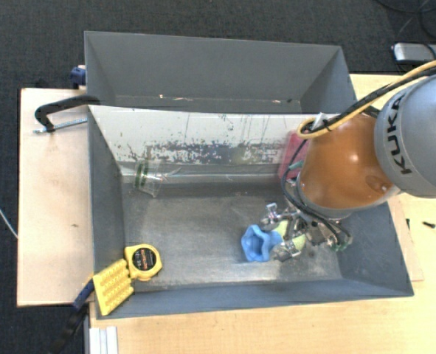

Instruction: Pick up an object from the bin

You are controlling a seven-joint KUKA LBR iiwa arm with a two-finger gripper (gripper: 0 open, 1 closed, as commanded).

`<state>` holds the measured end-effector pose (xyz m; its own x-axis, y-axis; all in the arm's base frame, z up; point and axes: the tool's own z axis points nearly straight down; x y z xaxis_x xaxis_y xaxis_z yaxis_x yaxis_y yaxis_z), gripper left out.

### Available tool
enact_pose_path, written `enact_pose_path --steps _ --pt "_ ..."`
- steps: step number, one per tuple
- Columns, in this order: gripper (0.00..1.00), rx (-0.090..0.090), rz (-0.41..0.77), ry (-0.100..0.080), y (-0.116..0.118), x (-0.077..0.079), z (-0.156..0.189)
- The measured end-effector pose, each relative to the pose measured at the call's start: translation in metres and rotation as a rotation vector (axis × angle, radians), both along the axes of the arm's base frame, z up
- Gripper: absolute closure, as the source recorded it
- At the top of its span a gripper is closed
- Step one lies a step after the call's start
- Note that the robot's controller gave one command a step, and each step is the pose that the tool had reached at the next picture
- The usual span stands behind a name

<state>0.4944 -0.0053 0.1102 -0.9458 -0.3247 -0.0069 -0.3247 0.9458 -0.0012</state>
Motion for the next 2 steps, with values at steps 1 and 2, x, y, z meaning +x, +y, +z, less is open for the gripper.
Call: enact_pose_path --steps 1,2 --pt "1.0 0.0 0.0 -0.002 0.0002 0.0 0.0056" --pt "1.0 0.0 0.001 0.0 0.0005 -0.0002 0.0078"
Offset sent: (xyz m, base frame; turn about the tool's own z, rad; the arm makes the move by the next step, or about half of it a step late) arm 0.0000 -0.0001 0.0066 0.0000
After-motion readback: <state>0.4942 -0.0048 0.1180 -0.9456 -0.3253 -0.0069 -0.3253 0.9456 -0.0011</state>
